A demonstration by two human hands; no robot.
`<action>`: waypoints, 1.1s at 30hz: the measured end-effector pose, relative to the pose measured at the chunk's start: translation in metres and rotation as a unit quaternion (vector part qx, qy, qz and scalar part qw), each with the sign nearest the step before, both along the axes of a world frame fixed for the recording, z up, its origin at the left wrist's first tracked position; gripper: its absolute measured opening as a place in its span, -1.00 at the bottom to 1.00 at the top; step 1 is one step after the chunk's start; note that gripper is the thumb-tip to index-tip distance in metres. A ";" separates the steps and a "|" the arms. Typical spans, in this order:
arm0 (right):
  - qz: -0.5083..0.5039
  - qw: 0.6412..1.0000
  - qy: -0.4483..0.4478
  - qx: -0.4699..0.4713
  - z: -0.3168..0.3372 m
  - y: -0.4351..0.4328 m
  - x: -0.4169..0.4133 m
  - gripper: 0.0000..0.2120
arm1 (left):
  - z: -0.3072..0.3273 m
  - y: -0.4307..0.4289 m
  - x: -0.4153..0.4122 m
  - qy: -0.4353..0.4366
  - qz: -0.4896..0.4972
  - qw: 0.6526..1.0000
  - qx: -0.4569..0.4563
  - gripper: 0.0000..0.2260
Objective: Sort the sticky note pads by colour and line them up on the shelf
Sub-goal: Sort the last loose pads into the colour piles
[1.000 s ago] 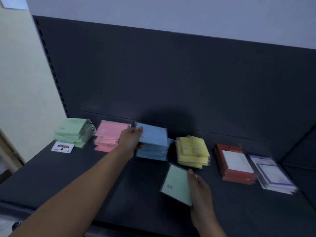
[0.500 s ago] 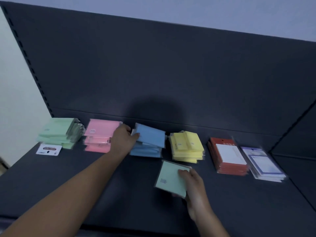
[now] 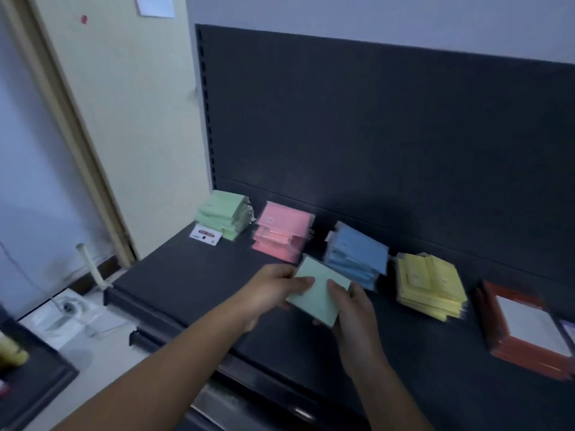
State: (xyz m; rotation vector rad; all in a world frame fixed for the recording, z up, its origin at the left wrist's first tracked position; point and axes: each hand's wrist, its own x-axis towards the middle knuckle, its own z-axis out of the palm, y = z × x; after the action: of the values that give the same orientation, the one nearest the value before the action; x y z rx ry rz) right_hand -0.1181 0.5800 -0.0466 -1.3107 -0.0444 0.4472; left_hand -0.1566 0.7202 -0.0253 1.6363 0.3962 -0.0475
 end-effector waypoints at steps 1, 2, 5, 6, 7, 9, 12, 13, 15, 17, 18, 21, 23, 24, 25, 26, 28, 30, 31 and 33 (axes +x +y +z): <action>0.013 1.000 -0.002 0.006 0.002 0.012 -0.002 -0.87 | 0.001 0.010 -0.006 -0.015 0.009 1.000 -0.005 -0.84; 0.024 1.000 -0.006 0.014 0.005 0.023 -0.004 -0.86 | 0.004 0.020 -0.011 -0.025 0.021 0.999 -0.013 -0.89; 0.034 0.998 -0.035 0.029 0.011 0.063 -0.003 -0.78 | 0.010 0.057 -0.014 -0.047 0.073 0.996 -0.030 -0.89; 0.034 0.998 -0.051 0.029 0.013 0.077 -0.001 -0.73 | 0.013 0.070 -0.014 -0.057 0.095 0.993 -0.033 -0.89; 0.035 0.997 -0.066 0.029 0.014 0.092 0.001 -0.68 | 0.013 0.084 -0.013 -0.069 0.113 0.991 -0.032 -0.93; 0.042 0.995 -0.091 0.024 0.018 0.123 0.007 -0.60 | 0.017 0.110 -0.011 -0.100 0.141 0.984 -0.037 -0.91; 0.069 0.991 -0.116 0.003 0.028 0.171 0.021 -0.49 | 0.025 0.153 -0.002 -0.150 0.154 0.975 -0.053 -0.73; 0.071 0.990 -0.125 -0.008 0.030 0.186 0.027 -0.48 | 0.026 0.168 0.003 -0.162 0.145 0.975 -0.050 -0.70; 0.055 0.989 -0.134 -0.033 0.030 0.211 0.039 -0.48 | 0.027 0.196 0.014 -0.168 0.129 0.977 -0.027 -0.64; 0.028 0.989 -0.137 -0.058 0.027 0.232 0.051 -0.51 | 0.026 0.219 0.029 -0.153 0.126 0.980 0.030 -0.61; 0.014 0.987 -0.139 -0.075 0.024 0.242 0.056 -0.53 | 0.025 0.228 0.038 -0.146 0.129 0.979 0.052 -0.59; -0.034 0.978 -0.158 -0.132 0.015 0.263 0.070 -0.57 | 0.017 0.249 0.059 -0.127 0.136 0.976 0.110 -0.58; -0.064 0.968 -0.179 -0.162 0.008 0.271 0.075 -0.61 | 0.008 0.258 0.068 -0.097 0.123 0.976 0.152 -0.59; -0.074 0.964 -0.187 -0.177 0.005 0.273 0.077 -0.63 | 0.003 0.261 0.070 -0.079 0.111 0.978 0.159 -0.59; -0.081 0.960 -0.192 -0.187 0.002 0.274 0.077 -0.64 | -0.002 0.263 0.071 -0.067 0.101 0.980 0.159 -0.60; -0.087 0.958 -0.195 -0.193 0.000 0.275 0.077 -0.65 | -0.008 0.265 0.071 -0.064 0.097 0.980 0.160 -0.62; -0.090 0.955 -0.201 -0.200 -0.004 0.274 0.075 -0.66 | -0.017 0.268 0.071 -0.071 0.103 0.976 0.177 -0.64; -0.069 0.952 -0.210 -0.209 -0.006 0.272 0.070 -0.67 | -0.024 0.270 0.072 -0.066 0.110 0.973 0.190 -0.61; -0.053 0.951 -0.215 -0.214 -0.006 0.271 0.067 -0.67 | -0.026 0.269 0.072 -0.060 0.112 0.974 0.190 -0.60; -0.022 0.949 -0.221 -0.223 -0.008 0.269 0.062 -0.62 | -0.028 0.264 0.073 -0.053 0.120 0.974 0.184 -0.57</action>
State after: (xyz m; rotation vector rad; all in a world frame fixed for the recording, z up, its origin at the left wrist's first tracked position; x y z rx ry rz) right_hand -0.0561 0.8488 -0.0542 -1.8366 -0.3030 0.1161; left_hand -0.0839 0.9846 -0.0536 1.9334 0.5413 0.3113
